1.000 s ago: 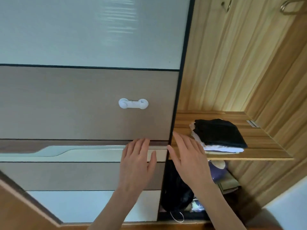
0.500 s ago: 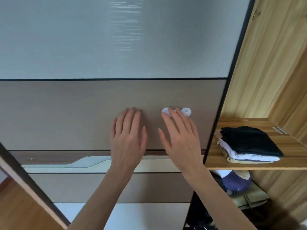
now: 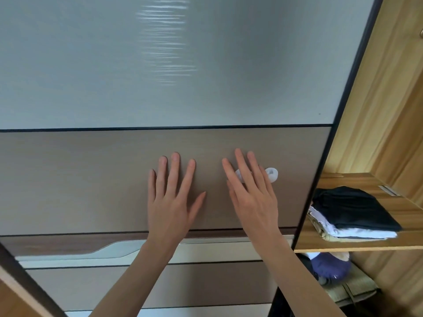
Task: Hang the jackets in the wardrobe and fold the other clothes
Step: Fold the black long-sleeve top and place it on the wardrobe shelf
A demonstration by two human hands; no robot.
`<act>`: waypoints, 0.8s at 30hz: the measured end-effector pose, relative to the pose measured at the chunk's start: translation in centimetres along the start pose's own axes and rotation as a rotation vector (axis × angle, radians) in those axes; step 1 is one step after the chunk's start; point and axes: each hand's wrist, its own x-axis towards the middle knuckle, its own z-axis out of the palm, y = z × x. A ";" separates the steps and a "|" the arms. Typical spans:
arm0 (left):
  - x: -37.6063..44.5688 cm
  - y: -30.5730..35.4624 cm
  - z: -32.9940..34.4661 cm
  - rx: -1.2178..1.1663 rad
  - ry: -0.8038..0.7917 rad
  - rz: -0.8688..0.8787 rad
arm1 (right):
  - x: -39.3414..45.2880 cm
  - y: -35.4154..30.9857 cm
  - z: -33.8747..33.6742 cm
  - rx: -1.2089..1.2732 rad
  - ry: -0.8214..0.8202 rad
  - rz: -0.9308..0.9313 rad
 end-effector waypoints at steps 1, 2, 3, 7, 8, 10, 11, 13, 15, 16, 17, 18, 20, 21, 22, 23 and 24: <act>0.0 0.2 0.1 0.001 0.004 0.000 | -0.1 0.3 0.0 0.001 -0.007 -0.009; 0.1 0.4 0.1 0.002 0.005 -0.001 | -0.2 0.5 0.0 0.005 -0.010 -0.012; 0.1 0.8 0.2 0.002 0.004 -0.001 | -0.3 0.8 0.0 0.010 -0.009 -0.011; 0.6 2.9 0.5 -0.026 -0.007 0.014 | -0.5 2.0 -0.3 0.047 -0.021 -0.010; 0.7 3.4 0.6 -0.035 -0.011 0.019 | -0.5 2.4 -0.4 0.051 -0.026 -0.013; 0.9 4.3 0.8 -0.045 -0.018 0.022 | -0.8 3.4 -0.7 0.057 -0.035 -0.014; 0.9 4.8 0.9 -0.050 -0.019 0.023 | -0.9 4.0 -0.9 0.058 -0.040 -0.014; 1.1 5.8 1.3 -0.062 -0.016 0.026 | -1.1 5.2 -1.1 0.057 -0.052 -0.021; 1.3 7.0 1.7 -0.079 -0.022 0.030 | -1.5 6.5 -1.4 0.044 -0.063 -0.019; 1.3 7.7 1.8 -0.087 -0.027 0.036 | -1.7 7.1 -1.6 0.036 -0.064 -0.013; 1.4 8.3 1.9 -0.094 -0.033 0.046 | -2.0 7.7 -1.8 0.028 -0.064 -0.003; 1.5 8.9 2.0 -0.098 -0.036 0.056 | -2.2 8.1 -2.1 0.022 -0.061 0.010; 1.7 10.3 2.3 -0.112 -0.038 0.064 | -2.6 9.2 -2.5 0.018 -0.059 0.035; 1.9 11.1 2.4 -0.124 -0.038 0.064 | -2.7 9.8 -2.8 0.018 -0.060 0.044; 2.0 11.9 2.5 -0.133 -0.039 0.065 | -2.9 10.5 -3.1 0.018 -0.062 0.048; 2.1 12.7 2.7 -0.137 -0.044 0.065 | -3.0 11.3 -3.3 0.019 -0.067 0.046; 2.2 13.5 2.8 -0.140 -0.050 0.064 | -3.2 12.1 -3.6 0.023 -0.076 0.042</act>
